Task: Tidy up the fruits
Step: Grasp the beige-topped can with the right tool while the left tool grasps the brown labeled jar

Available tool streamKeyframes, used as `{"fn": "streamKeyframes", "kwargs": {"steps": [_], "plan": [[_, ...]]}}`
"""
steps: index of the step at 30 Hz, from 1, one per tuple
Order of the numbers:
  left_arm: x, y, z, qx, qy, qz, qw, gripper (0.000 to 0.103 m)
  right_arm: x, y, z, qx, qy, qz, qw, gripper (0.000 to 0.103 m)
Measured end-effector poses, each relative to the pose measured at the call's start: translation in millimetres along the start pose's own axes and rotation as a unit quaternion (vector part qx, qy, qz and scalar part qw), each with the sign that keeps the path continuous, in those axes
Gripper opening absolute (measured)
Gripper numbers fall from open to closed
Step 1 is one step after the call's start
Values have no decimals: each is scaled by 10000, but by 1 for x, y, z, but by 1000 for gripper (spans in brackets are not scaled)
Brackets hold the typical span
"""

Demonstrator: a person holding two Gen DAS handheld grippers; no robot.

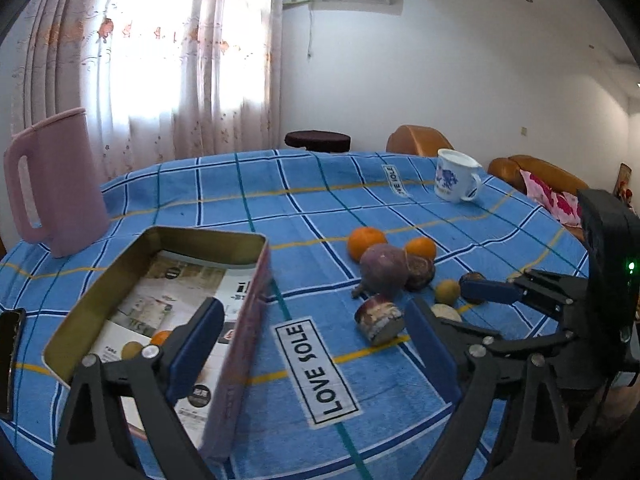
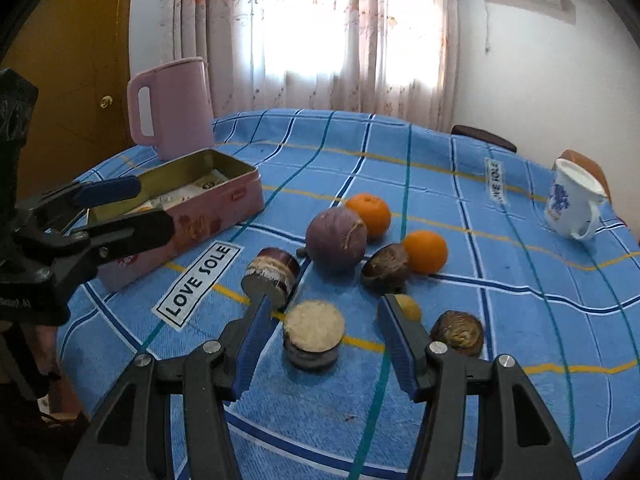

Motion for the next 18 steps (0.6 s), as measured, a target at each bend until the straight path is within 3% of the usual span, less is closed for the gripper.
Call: {"fn": "streamKeyframes", "kwargs": {"steps": [3,6,10,14,18], "plan": [[4,2,3,32,-65,-22,10000,94,14,-3,5,14,-227,-154,9996,54],[10,5,5,37,-170,25,9998,94,18,-4,9,21,-346,-261,9991,36],[17,12,6,69,-275,79,9996,94,11,0,8,86,-166,-149,9997,36],[25,20,7,107,-363,101,9992,94,2,19,10,160,-65,450,9988,36],[37,31,11,229,-529,133,9982,92,-4,34,14,446,58,520,9976,36]]}}
Point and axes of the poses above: each gripper's, at about its wrist camera, not at the fingertips, and x roughly the way its jaws point, y to its right, z to its underside, the point moved 7 cm from there along x, roughly the way its jaws point, and after that the axes turned 13 degrees about -x, right-handed, at the moved point
